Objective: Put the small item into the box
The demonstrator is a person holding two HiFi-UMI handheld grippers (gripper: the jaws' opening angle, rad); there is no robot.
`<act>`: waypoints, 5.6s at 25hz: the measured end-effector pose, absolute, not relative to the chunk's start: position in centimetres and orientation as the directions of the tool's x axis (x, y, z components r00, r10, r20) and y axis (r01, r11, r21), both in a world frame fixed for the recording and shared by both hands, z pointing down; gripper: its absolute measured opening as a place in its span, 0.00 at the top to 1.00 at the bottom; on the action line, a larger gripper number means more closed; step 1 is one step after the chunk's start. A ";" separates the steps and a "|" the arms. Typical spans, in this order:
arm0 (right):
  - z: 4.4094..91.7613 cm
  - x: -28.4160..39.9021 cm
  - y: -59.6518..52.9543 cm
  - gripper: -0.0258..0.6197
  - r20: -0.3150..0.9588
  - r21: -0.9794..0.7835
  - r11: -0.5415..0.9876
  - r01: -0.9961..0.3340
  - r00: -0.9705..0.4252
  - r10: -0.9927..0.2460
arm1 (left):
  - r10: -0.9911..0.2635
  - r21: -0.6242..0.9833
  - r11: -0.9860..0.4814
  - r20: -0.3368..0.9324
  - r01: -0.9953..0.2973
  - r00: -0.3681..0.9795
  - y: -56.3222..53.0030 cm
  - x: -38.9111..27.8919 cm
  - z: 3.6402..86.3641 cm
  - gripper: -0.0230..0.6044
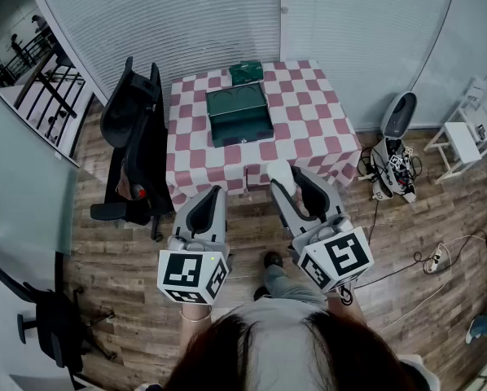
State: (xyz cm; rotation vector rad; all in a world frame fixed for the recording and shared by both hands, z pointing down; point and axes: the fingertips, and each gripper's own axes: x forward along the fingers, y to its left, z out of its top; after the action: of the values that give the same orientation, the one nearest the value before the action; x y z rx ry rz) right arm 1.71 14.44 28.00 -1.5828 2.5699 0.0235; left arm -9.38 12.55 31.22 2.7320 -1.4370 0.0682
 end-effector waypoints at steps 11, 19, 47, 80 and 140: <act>29.4 3.6 10.8 0.70 -0.077 -0.057 0.443 -0.895 -0.438 -0.896 | -0.822 0.029 -0.565 0.071 -0.825 0.565 8.7 -7.4 32.0 0.95; 30.2 4.5 7.9 0.70 -0.059 -0.062 0.461 -0.885 -0.458 -0.887 | -0.811 0.037 -0.579 0.078 -0.815 0.580 5.9 -5.5 32.2 0.95; 32.2 5.7 -0.7 0.70 -0.026 -0.090 0.580 -0.810 -0.580 -0.814 | -0.851 0.050 -0.511 0.111 -0.858 0.513 -1.7 -2.4 33.2 0.95; 35.0 3.9 -10.3 0.70 0.058 -0.070 0.600 -0.797 -0.604 -0.795 | -0.840 0.059 -0.525 0.127 -0.849 0.528 -10.8 -3.4 34.5 0.95; 51.1 -2.0 -24.3 0.70 0.478 0.158 0.756 -0.635 -0.621 -0.621 | -0.800 0.137 -0.552 0.190 -0.822 0.569 -23.6 -6.8 38.6 0.95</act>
State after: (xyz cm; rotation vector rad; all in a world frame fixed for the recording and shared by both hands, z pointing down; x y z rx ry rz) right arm -2.00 -24.33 51.15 -1.3258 3.4207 -0.0501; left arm -6.82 -23.65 38.61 2.5915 -1.3588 0.1559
